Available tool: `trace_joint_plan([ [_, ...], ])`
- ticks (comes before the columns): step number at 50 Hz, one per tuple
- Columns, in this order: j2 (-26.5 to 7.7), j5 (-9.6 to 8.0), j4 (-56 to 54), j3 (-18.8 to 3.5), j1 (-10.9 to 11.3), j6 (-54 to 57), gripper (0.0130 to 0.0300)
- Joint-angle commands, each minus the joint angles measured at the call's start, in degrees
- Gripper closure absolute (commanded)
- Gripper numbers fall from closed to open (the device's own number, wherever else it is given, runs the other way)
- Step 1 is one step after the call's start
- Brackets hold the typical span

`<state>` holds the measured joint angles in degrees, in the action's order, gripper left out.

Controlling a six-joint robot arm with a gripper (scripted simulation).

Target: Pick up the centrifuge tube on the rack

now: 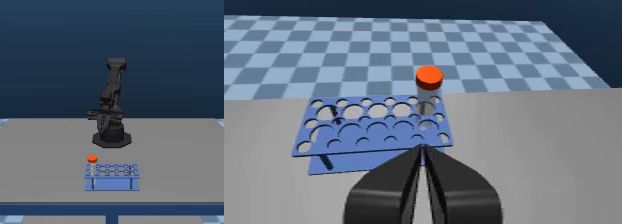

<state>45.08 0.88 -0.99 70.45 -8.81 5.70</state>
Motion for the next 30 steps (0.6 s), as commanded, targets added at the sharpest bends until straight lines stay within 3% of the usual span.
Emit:
trace_joint_plan([
  [1, 0.0, 0.0, 0.0, 0.0, 0.0, 0.0, 0.013],
  [30, -0.1, 0.04, 0.5, 0.0, 0.0, -0.5, 0.013],
])
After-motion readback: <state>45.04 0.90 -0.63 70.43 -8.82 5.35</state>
